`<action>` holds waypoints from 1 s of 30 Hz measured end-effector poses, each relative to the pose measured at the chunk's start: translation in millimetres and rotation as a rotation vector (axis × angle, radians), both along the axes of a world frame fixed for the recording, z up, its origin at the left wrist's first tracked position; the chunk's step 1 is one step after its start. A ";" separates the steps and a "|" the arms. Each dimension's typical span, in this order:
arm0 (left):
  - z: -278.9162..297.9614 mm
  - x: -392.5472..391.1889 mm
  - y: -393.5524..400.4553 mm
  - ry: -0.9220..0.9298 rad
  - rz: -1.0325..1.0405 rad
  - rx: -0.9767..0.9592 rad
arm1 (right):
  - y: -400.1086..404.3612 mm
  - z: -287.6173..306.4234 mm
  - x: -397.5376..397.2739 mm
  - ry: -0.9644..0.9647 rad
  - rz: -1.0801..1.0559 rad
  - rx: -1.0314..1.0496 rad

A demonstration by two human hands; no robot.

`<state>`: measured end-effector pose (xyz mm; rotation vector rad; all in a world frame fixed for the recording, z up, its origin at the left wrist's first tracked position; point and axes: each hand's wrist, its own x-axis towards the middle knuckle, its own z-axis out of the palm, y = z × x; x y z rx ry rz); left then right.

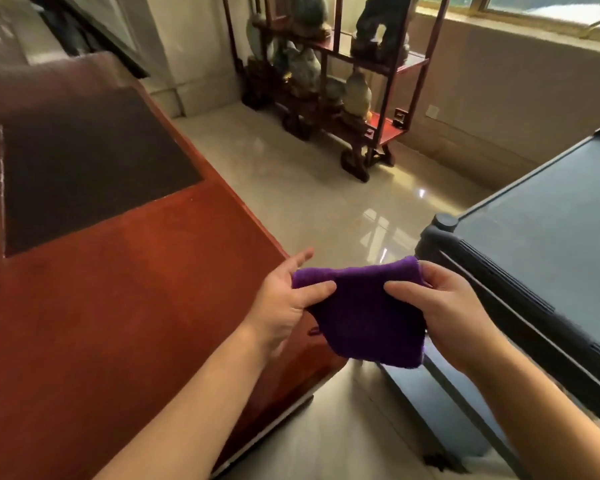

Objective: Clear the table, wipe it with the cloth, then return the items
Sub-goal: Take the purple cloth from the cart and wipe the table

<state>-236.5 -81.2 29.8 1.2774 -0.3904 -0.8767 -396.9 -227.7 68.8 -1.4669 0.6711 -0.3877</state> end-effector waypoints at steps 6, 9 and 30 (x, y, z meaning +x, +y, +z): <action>22.6 20.0 56.3 -0.486 -0.002 0.293 | 21.9 -9.4 35.1 -0.078 0.209 -0.115; 31.3 27.1 80.5 -0.686 -0.029 0.430 | 30.1 -12.5 50.0 -0.098 0.353 -0.182; -90.9 9.7 238.8 -0.212 0.207 0.403 | 129.2 -105.1 76.3 0.155 0.659 0.747</action>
